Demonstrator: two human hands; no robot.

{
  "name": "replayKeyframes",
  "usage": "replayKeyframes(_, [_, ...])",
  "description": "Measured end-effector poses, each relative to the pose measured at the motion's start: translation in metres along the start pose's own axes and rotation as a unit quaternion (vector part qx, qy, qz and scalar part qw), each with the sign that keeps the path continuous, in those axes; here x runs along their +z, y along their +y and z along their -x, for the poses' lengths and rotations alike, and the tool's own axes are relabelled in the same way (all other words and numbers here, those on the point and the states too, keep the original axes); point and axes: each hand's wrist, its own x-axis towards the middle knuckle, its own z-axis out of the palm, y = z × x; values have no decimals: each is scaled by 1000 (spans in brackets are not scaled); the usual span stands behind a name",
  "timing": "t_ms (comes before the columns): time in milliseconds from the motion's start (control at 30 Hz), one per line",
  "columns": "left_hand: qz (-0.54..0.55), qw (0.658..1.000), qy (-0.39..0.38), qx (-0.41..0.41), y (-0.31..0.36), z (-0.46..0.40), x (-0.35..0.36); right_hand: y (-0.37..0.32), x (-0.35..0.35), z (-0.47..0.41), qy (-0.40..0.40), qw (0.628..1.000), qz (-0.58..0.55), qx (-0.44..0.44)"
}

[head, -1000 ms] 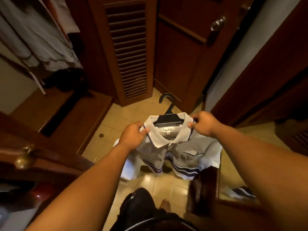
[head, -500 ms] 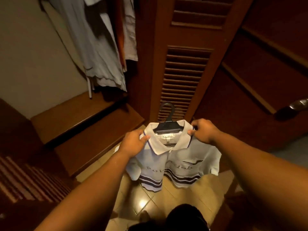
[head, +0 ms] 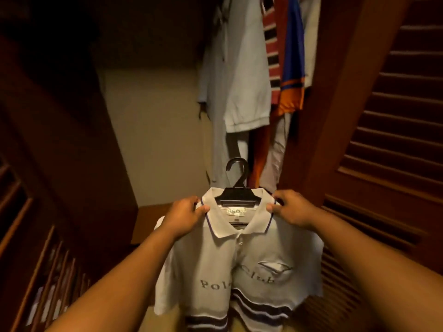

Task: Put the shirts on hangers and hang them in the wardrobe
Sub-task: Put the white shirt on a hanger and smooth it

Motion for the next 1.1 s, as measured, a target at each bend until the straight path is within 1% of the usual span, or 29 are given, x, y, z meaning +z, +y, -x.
replayKeyframes(100, [-5,998,64,9,25,-29,-46,-28,-51,-35,21,997,16,-78])
replayKeyframes(200, [-55,988,141,31,52,-55,-95,-63,-103,-60,49,989,35,-133])
replayKeyframes(333, [-159,953,253,44,89,-84,-157,-111,-165,-78,80,978,58,-183])
replayKeyframes(400, [-185,933,306,45,105,-98,-185,-134,-192,-82,90,973,64,-205])
replayKeyframes(500, [-172,907,381,49,123,-122,-219,-170,-231,-84,113,963,85,-231])
replayKeyframes(600, [-147,890,427,55,135,-148,-241,-200,-257,-86,142,954,131,-229])
replayKeyframes(667, [-117,886,443,73,144,-170,-255,-219,-274,-91,167,946,166,-222])
replayKeyframes(800, [-79,884,448,109,157,-221,-279,-254,-300,-107,217,933,211,-192])
replayKeyframes(967, [9,887,423,184,168,-300,-296,-286,-319,-136,284,926,206,-140])
replayKeyframes(1100, [50,889,393,230,174,-364,-298,-301,-330,-170,317,923,204,-83])
